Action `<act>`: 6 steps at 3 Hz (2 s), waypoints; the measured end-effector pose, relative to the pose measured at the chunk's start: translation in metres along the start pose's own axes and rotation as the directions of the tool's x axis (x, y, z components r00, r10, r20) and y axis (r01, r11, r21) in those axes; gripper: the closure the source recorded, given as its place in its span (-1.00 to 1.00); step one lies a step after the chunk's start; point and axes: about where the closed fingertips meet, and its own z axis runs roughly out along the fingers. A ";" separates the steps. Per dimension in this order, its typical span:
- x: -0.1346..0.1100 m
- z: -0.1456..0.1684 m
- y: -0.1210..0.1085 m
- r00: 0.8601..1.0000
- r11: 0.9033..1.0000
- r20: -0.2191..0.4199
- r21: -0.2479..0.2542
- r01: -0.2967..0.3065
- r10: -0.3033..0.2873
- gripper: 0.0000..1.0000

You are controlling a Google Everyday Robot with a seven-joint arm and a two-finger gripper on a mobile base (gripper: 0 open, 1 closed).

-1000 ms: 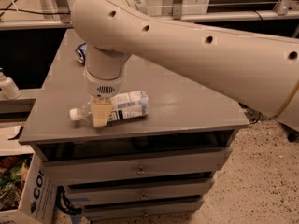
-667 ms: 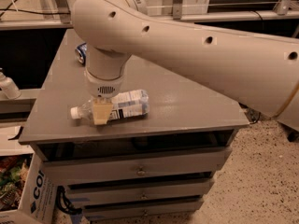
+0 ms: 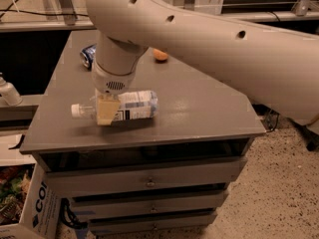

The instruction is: Place blue plastic bottle upright

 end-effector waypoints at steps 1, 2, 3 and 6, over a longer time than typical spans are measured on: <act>-0.009 -0.022 -0.018 0.999 0.998 0.054 0.061 0.000 -0.004 1.00; -0.017 -0.042 -0.035 0.991 0.993 0.135 0.115 -0.025 0.009 1.00; -0.019 -0.061 -0.049 0.969 0.985 0.244 0.160 -0.071 0.030 1.00; -0.003 -0.090 -0.069 0.807 0.946 0.587 0.224 -0.233 0.060 1.00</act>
Offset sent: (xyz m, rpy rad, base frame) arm 0.0387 0.0052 0.0829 0.2820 -0.1032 -0.0546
